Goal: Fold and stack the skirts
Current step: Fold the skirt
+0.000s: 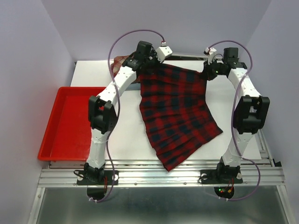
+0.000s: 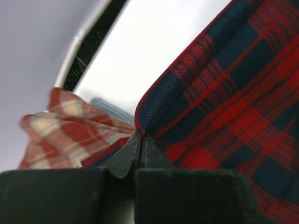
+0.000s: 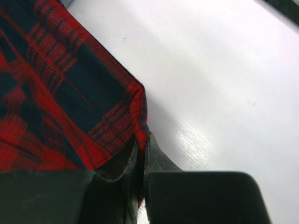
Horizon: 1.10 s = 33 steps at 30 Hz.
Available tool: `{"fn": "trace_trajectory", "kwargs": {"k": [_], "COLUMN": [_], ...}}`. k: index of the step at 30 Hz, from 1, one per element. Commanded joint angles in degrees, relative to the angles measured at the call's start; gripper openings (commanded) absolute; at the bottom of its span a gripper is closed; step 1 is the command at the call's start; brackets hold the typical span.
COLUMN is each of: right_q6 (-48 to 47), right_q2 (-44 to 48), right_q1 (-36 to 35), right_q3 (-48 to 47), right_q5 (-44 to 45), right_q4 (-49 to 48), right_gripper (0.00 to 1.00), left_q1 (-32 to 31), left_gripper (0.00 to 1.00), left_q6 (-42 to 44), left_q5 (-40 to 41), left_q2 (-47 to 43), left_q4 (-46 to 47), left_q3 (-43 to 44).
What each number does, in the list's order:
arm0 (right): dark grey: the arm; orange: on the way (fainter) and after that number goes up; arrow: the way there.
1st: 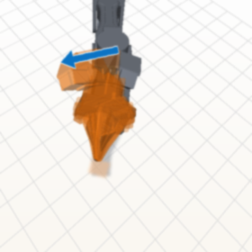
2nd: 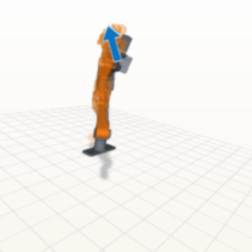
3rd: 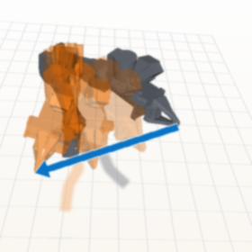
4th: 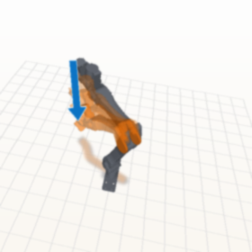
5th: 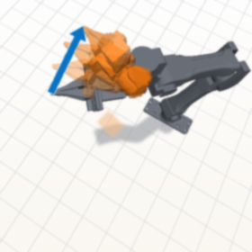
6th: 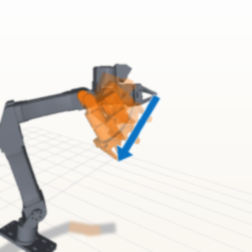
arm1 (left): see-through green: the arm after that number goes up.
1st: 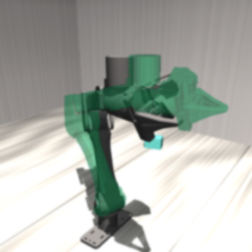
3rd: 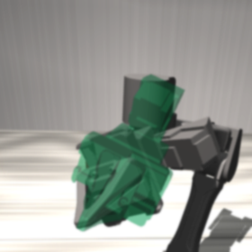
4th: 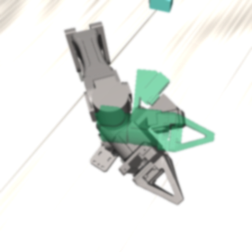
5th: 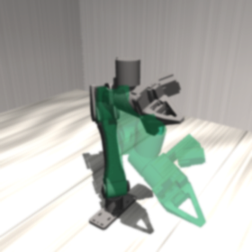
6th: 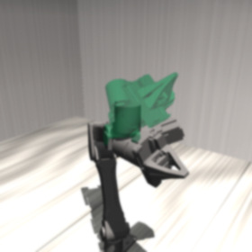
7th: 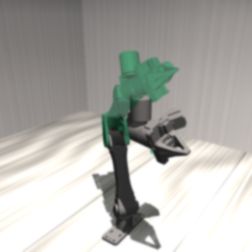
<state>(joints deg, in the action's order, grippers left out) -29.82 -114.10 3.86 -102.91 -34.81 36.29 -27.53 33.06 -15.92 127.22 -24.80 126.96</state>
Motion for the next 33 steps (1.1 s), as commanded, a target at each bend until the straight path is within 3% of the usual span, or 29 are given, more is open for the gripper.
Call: {"fn": "trace_trajectory", "kwargs": {"k": [1,8,14,16,20,27,31,32,33], "right_q6": [-7.94,-25.52,-37.85,-37.59,-32.33,-25.90,-21.86,-21.86,-22.12], "right_q2": [6.95,18.90,31.56,35.85,41.15,45.02,43.36,43.18,43.09], "right_q1": [1.42,1.42,1.42,1.42,1.42,1.42,1.42,1.42,1.42], "right_q3": [3.23,21.59,43.47,49.53,53.07,52.47,48.26,47.72,47.28], "right_q5": [-0.87,-4.12,-6.06,-6.50,-7.82,-8.78,-10.45,-10.89,-12.20], "right_q4": [-2.54,-3.95,-9.99,-12.11,-16.50,-21.52,-21.44,-21.44,-21.44], "right_gripper": [0.01,0.01,0.03,0.07,0.12,0.15,0.12,0.11,0.11], "left_q1": [-3.30,-14.21,-22.91,-26.07,-29.24,-29.69,-29.51,-29.34,-28.21], "left_gripper": [0.00,0.00,0.00,0.00,0.00,0.00,0.00,0.05,0.37], "left_q6": [2.44,1.84,-7.91,-11.08,-15.47,-17.15,-14.52,-13.73,-13.29], "left_q5": [8.52,18.29,21.54,22.94,24.45,24.63,20.68,20.15,19.53], "left_q2": [-13.47,-25.17,-30.00,-31.76,-32.82,-34.05,-40.28,-41.95,-43.44], "left_q4": [2.29,4.93,8.61,12.03,14.69,15.22,17.41,18.20,19.07], "left_q3": [-10.56,-32.71,-50.36,-54.08,-58.75,-58.93,-61.73,-62.26,-63.23]}}
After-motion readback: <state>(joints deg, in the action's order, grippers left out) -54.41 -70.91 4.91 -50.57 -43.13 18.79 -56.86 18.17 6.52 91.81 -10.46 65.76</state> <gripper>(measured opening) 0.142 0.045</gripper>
